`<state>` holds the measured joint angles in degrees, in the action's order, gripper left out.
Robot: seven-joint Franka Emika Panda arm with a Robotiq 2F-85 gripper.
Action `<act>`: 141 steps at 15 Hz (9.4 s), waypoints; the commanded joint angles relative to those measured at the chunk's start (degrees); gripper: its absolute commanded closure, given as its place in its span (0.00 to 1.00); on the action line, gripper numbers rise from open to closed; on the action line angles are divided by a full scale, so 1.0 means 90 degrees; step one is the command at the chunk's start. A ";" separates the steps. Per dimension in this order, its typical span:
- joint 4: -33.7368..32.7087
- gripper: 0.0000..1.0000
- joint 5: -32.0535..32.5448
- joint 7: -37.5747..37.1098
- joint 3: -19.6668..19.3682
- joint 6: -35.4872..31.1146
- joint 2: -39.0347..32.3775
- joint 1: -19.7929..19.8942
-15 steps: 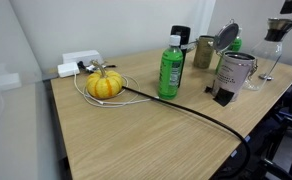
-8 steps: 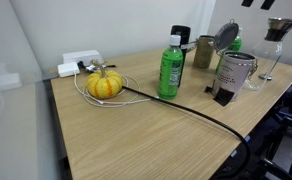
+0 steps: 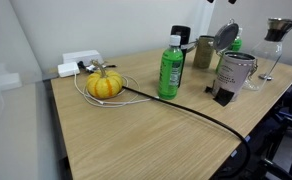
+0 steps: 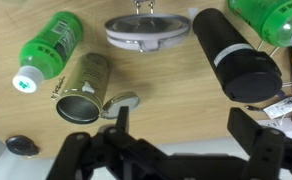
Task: Move the pumpkin to the right
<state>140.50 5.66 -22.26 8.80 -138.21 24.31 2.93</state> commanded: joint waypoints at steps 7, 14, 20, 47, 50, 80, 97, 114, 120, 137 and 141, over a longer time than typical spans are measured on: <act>-0.0793 0.00 0.0417 -0.0498 0.0117 -0.0328 -0.1087 -0.0100; -0.0808 0.00 0.0433 -0.0533 0.0133 -0.0360 -0.1094 -0.0100; -0.1032 0.00 0.0538 -0.0663 0.0292 -0.0535 -0.1251 -0.0240; -0.3226 0.00 0.0878 -0.0208 0.0250 -0.2064 -0.4290 -0.2330; -0.3255 0.00 0.0879 -0.0204 0.0251 -0.2065 -0.4286 -0.2337; -0.4704 0.36 0.1799 0.0934 -0.0576 -0.1661 -0.6373 -0.3376; -0.5048 0.96 0.1597 0.0546 -0.0767 -0.1646 -0.6510 -0.3461; -0.6752 0.96 0.3598 -0.3232 -0.3053 -0.1180 -0.6979 -0.4421; -0.7344 0.96 0.4035 -0.4337 -0.2911 -0.0014 -0.7341 -0.4317; -0.7364 0.96 0.3830 -0.4340 -0.2665 0.0577 -0.7297 -0.4284; -0.7460 0.96 0.3711 -0.4386 -0.2719 0.1037 -0.7130 -0.4294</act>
<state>74.10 39.93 -61.57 -15.36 -131.88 -41.21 -35.67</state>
